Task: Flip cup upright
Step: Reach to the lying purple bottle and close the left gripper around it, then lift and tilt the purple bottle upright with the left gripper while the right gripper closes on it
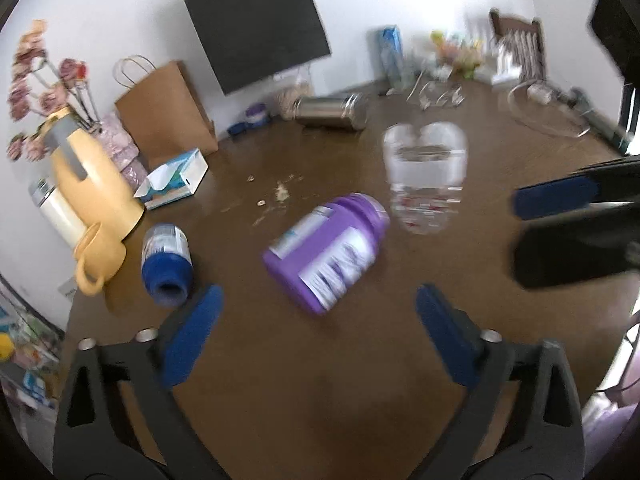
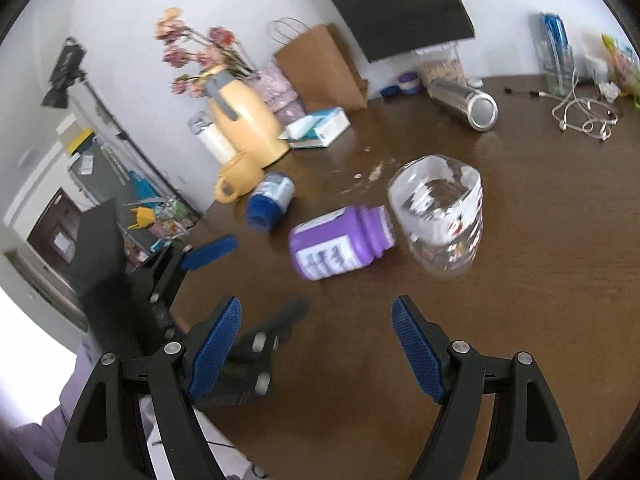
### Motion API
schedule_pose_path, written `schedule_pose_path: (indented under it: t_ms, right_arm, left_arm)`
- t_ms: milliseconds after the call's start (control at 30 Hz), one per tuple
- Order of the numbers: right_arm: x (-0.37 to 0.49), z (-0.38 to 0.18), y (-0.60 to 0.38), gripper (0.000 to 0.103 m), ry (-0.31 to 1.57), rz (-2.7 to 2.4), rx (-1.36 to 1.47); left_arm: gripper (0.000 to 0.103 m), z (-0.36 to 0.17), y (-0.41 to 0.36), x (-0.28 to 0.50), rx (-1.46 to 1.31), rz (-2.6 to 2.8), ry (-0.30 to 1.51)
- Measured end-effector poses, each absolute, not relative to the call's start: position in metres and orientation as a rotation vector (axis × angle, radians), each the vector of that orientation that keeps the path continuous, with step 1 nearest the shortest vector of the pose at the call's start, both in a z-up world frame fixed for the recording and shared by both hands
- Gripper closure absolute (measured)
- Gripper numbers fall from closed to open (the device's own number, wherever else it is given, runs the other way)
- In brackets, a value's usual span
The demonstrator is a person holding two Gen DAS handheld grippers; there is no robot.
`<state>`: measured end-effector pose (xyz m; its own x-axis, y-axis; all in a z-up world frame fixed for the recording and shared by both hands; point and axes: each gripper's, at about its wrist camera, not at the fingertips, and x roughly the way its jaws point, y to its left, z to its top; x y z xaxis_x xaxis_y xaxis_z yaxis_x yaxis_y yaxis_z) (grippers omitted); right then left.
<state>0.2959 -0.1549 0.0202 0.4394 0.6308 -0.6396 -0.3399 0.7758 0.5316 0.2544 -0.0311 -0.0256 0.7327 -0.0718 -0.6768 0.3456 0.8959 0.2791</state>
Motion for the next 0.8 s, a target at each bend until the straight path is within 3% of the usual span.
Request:
schedule_pose_path:
  t_ms: [33,200,233,267,600,800]
  right_arm:
    - [0.302,0.019,-0.155,0.021,0.945,0.618,0.357]
    - [0.324,0.01,-0.157,0.021,0.985,0.611,0.381]
    - [0.326,0.008,-0.157,0.021,0.993,0.61,0.381]
    - [0.329,0.006,-0.157,0.021,1.003,0.608,0.382]
    - [0.352,0.013,-0.135,0.021,1.043,0.671,0.372]
    - [0.378,0.038,-0.11,0.021,1.042,0.76,0.344]
  left_arm:
    - [0.024,-0.03,-0.032,0.267,0.429,-0.262,0.75]
    - [0.028,-0.047,-0.044,0.312,0.561,-0.392,0.836]
    - [0.038,-0.049,-0.046,0.318,0.569,-0.399,0.854]
    - [0.04,-0.052,-0.048,0.323,0.581,-0.384,0.864]
    - [0.042,-0.043,-0.02,0.328,0.422,-0.344,0.889]
    - [0.042,-0.012,0.022,0.329,0.183,-0.303,0.824]
